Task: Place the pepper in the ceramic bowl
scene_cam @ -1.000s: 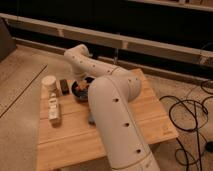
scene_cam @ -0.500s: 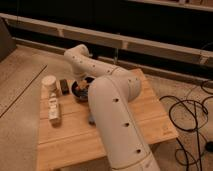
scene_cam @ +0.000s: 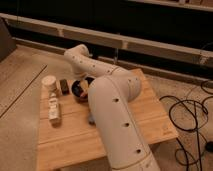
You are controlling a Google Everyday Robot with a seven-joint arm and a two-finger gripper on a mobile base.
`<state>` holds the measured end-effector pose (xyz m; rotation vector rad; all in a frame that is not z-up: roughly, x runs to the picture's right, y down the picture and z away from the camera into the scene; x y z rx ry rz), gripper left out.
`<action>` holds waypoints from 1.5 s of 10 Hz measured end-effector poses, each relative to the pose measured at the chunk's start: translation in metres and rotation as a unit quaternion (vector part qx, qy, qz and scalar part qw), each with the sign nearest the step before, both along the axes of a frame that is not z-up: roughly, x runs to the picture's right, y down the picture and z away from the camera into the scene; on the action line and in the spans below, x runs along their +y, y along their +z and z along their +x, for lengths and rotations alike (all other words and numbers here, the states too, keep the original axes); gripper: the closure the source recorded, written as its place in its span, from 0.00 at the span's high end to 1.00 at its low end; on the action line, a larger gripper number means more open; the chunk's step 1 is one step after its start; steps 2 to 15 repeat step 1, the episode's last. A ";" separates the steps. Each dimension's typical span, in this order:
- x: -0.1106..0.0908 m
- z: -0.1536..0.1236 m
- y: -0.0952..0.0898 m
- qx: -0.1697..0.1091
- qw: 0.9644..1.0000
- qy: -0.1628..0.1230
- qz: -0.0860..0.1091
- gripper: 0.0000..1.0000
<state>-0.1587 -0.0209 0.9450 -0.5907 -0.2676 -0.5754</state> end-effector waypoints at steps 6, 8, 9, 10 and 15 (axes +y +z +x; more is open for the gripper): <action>0.000 0.000 0.000 0.000 1.000 0.000 0.000 0.80; 0.000 0.000 0.000 0.000 1.000 0.000 0.000 0.80; 0.000 0.000 0.000 0.000 1.000 0.000 0.000 0.80; 0.000 0.000 0.000 0.000 1.000 0.000 0.000 0.80; 0.000 0.000 0.000 0.000 1.000 0.000 0.000 0.80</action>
